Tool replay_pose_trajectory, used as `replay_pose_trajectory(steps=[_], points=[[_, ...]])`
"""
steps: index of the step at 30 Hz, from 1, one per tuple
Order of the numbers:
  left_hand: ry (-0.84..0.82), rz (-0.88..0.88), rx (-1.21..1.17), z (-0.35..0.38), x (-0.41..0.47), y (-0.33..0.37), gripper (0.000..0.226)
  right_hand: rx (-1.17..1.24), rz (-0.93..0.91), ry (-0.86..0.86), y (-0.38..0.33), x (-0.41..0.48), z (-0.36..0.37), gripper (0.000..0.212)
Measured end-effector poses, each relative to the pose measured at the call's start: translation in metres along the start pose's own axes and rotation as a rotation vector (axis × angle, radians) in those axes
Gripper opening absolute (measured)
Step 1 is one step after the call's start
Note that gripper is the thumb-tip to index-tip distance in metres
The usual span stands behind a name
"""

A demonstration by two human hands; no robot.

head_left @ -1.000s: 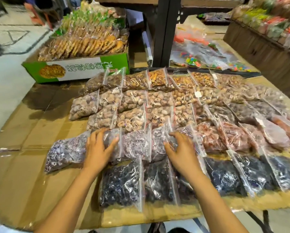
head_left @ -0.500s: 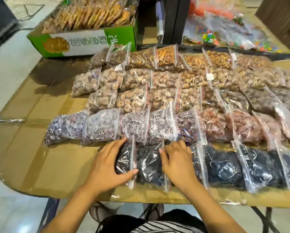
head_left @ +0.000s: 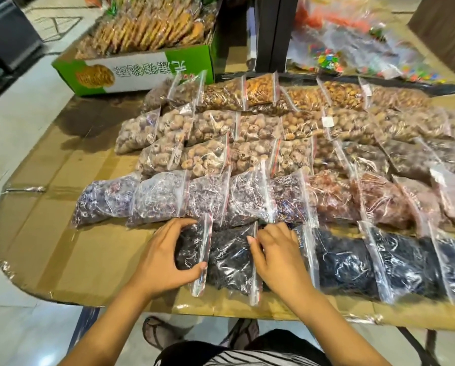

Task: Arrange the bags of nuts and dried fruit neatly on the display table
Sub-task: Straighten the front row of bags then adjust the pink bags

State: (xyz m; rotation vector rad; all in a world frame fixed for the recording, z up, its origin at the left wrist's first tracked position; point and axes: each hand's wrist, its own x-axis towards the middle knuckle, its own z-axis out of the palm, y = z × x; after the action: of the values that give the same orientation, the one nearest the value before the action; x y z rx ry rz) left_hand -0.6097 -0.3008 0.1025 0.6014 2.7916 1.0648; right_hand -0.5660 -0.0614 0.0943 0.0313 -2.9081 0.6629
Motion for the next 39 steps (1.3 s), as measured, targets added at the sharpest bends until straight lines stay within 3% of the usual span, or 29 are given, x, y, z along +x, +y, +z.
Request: replay_pose_trajectory(steps=[4,8,12,16,19,21,24,28,31,36,39], points=[[0.01,0.008,0.003,0.002,0.0,0.001,0.069,0.079,0.021,-0.001,0.001,-0.003,-0.001,0.045],[-0.057,0.006,-0.021,0.0,0.004,0.011,0.067,0.31,0.138,0.041,0.006,-0.011,-0.016,0.036],[-0.101,0.128,-0.062,0.006,0.012,0.057,0.079,0.079,0.265,0.145,0.041,-0.029,-0.031,0.05],[-0.325,0.452,0.218,0.03,0.018,0.088,0.102,-0.082,0.398,0.047,0.065,-0.057,-0.036,0.061],[-0.376,0.538,0.444,0.046,0.017,0.081,0.107,-0.004,0.414,-0.045,0.059,-0.064,-0.034,0.057],[-0.377,0.508,0.561,0.051,0.018,0.076,0.103,0.081,0.45,-0.055,0.056,-0.062,-0.031,0.039],[-0.359,0.437,0.609,0.057,0.023,0.076,0.099,0.269,0.526,0.094,0.053,-0.054,-0.025,0.015],[-0.346,0.369,0.63,0.053,0.027,0.079,0.1,0.467,0.54,0.311,0.041,-0.048,-0.028,0.01],[-0.377,0.36,0.602,0.052,0.027,0.077,0.103,0.38,0.532,0.34,0.038,-0.051,-0.03,0.01],[-0.402,0.348,0.515,0.051,0.025,0.08,0.113,0.06,0.43,0.136,0.045,-0.055,-0.032,0.019],[-0.369,0.337,0.4,0.053,0.021,0.087,0.117,0.134,0.365,0.258,0.045,-0.068,-0.055,0.016]])
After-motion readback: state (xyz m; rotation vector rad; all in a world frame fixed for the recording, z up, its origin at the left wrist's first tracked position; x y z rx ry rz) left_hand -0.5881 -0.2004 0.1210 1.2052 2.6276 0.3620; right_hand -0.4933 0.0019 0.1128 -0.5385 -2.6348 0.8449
